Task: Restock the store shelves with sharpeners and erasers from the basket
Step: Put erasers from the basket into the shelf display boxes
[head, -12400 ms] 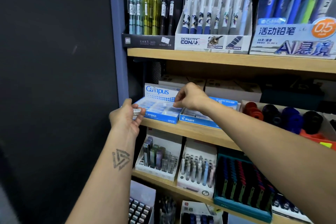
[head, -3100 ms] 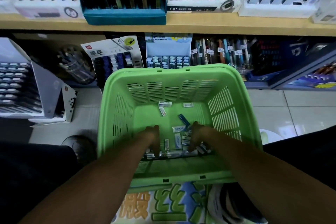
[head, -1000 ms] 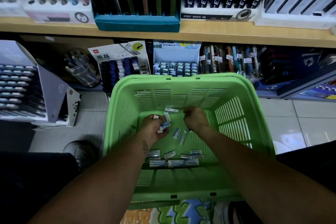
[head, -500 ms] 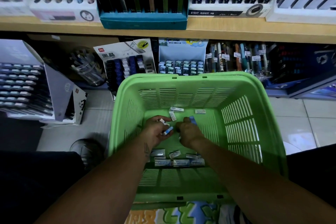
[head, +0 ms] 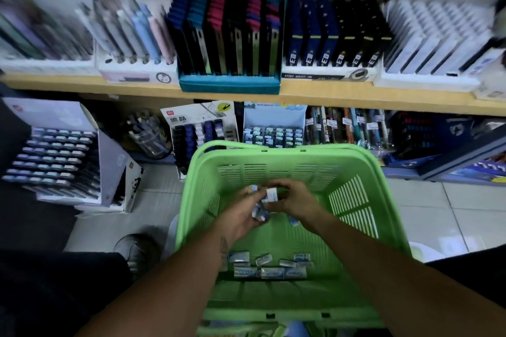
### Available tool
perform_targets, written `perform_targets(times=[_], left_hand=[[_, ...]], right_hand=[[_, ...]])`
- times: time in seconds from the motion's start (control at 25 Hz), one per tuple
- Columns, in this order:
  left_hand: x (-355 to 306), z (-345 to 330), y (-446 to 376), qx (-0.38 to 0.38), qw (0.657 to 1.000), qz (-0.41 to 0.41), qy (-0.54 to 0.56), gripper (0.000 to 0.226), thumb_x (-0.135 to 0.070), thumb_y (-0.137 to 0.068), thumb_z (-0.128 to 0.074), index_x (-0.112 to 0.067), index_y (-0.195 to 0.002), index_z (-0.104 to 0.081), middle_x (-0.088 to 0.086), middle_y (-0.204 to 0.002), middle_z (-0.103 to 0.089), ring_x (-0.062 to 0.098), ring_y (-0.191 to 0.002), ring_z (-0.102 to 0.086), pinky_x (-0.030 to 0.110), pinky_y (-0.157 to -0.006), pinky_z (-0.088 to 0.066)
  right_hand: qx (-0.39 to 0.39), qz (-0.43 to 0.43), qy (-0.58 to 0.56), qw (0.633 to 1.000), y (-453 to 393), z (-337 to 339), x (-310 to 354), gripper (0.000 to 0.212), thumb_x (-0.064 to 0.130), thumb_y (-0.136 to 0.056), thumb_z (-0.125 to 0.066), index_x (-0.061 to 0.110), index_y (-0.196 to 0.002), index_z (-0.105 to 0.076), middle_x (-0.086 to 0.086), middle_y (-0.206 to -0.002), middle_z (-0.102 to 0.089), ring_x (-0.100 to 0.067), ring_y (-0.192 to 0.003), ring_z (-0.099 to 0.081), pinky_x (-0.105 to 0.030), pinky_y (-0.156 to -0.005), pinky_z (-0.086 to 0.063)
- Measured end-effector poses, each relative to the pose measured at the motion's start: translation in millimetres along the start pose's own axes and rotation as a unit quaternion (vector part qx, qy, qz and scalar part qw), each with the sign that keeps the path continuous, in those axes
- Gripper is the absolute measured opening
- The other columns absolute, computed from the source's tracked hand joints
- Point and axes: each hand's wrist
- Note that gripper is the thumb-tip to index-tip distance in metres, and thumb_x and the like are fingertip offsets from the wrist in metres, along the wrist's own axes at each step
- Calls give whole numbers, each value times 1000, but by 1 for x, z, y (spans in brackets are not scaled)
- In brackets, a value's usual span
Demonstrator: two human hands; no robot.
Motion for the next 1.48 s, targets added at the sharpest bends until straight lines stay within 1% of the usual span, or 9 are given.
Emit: perform_targets(times=[0.12,0.2,0.4,0.56,0.72,0.96,1.12,1.24,1.48], left_hand=[[-16,-14,22,9,997,-58,-40,16,-18,-99,-60,-12,-114,-62,7,-88,-68,20,-74,-60,32,-64,-52],[-33,-19,42,4,995,-89,-47,13,-12,-98,-61,-10,-111,-63,9,-85,-67,21,-71,-60,33,-64,-51],[-86,-9,104,64,986,-142,-62,24,-5,-97,-60,1,-120,-60,13,-83,-69,22,-64,-63,30,-57,-52],[-136,5,156,80,973,-202,-83,24,-12,-99,-59,-5,-122,-61,12,-83,-69,20,-64,-62,29,-52,-50],[-191,16,216,41,943,-318,-85,20,-11,-99,-55,-16,-116,-66,12,-83,-67,20,-65,-60,24,-50,-45],[-257,45,289,16,892,-451,-14,14,-10,-101,-54,-11,-110,-65,14,-82,-68,17,-56,-62,23,-44,-43],[-302,65,321,-16,861,-509,17,18,-8,-102,-49,-17,-106,-64,10,-78,-69,17,-56,-61,25,-46,-44],[-333,83,330,-34,840,-540,41,18,-8,-104,-46,-14,-112,-60,15,-89,-67,19,-56,-58,25,-44,-42],[-383,129,334,-87,813,-563,115,20,-6,-103,-44,-17,-104,-60,19,-94,-59,26,-59,-56,22,-41,-41]], right_hand=[[-2,23,5,1000,10,17,28,55,-7,-66,-86,5,-116,-67,-7,-109,-74,-19,-98,-72,-31,-85,-59],[3,28,-28,999,17,23,49,51,-12,-66,-84,2,-111,-64,-14,-104,-74,-24,-95,-72,-34,-83,-60],[12,67,-6,998,40,29,122,41,-3,-63,-89,3,-95,-65,-5,-90,-76,-21,-89,-73,-36,-87,-58],[7,141,-33,989,62,14,198,27,-2,-67,-87,5,-86,-70,-11,-89,-77,-23,-85,-72,-37,-83,-59],[-3,231,-30,973,72,-9,284,24,-1,-70,-86,13,-81,-70,-10,-84,-76,-23,-81,-72,-42,-83,-60],[-16,350,-10,937,76,-46,392,20,3,-78,-82,13,-94,-75,-10,-92,-77,-21,-81,-71,-39,-82,-59],[-8,390,13,921,71,-69,460,27,2,-79,-81,15,-100,-70,-8,-83,-74,-19,-75,-71,-31,-68,-58],[-10,388,51,920,65,-79,498,46,-2,-76,-82,15,-112,-60,-16,-91,-73,-20,-74,-70,-32,-71,-57],[-72,383,112,914,25,-112,544,34,1,-78,-77,10,-110,-69,-7,-97,-73,-11,-74,-63,-25,-69,-52]])
Point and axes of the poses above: each hand's wrist, its own y-axis away from the middle knuckle, its own z-axis out of the back of the hand, x = y × z
